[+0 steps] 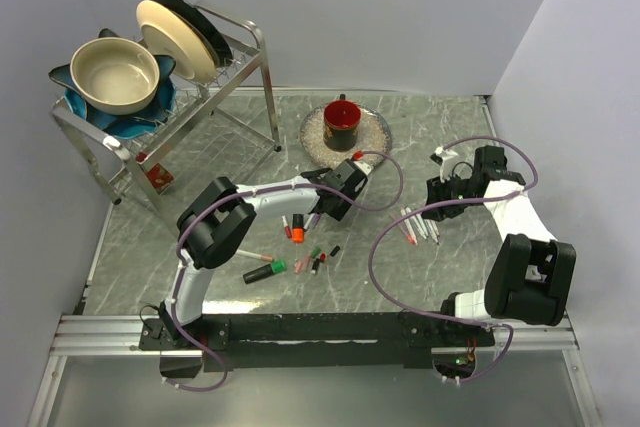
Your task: Open the pen caps
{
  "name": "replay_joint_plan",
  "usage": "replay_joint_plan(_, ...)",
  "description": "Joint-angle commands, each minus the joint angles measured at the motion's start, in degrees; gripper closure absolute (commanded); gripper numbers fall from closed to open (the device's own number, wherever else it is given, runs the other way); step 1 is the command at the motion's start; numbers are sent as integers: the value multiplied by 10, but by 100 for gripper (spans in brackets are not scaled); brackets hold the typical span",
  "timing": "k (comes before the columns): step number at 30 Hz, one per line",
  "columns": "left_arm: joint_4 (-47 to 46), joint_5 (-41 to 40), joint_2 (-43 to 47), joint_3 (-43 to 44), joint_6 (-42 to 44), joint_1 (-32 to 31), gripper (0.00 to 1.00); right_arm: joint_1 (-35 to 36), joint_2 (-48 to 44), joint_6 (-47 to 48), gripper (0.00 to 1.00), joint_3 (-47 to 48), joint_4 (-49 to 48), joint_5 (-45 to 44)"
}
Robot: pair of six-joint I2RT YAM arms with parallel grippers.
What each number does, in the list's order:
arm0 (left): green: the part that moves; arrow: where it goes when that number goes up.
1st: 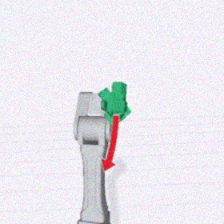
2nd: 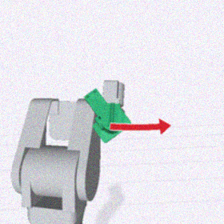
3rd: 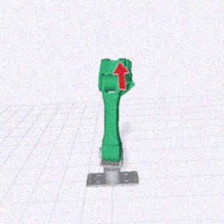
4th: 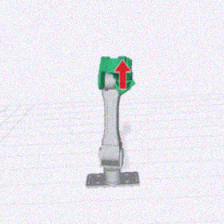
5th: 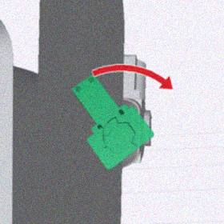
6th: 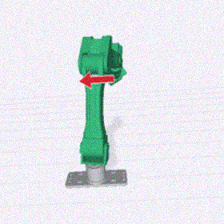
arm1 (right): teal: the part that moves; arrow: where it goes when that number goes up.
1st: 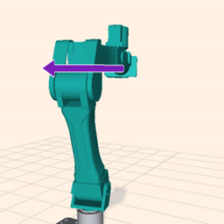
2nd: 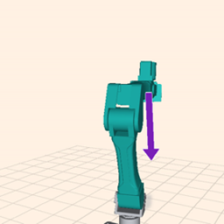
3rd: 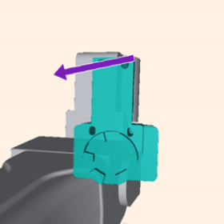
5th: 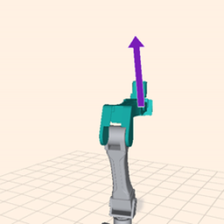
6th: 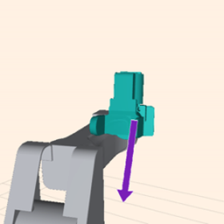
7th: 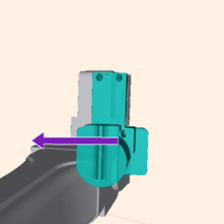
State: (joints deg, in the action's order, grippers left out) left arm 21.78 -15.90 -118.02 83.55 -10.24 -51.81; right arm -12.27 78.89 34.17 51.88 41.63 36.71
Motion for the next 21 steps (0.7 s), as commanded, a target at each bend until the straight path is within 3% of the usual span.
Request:
replay_joint_plan(1,-12,-10,38,0,-7,4,51,-6,-3,8,54,18,6,12)
replay_joint_plan(9,-31,-8,64,-14,-14,6,51,-6,5,12,54,20,11,14)
replay_joint_plan(21,5,17,21,16,-28,24,50,-7,6,16,54,21,14,19)
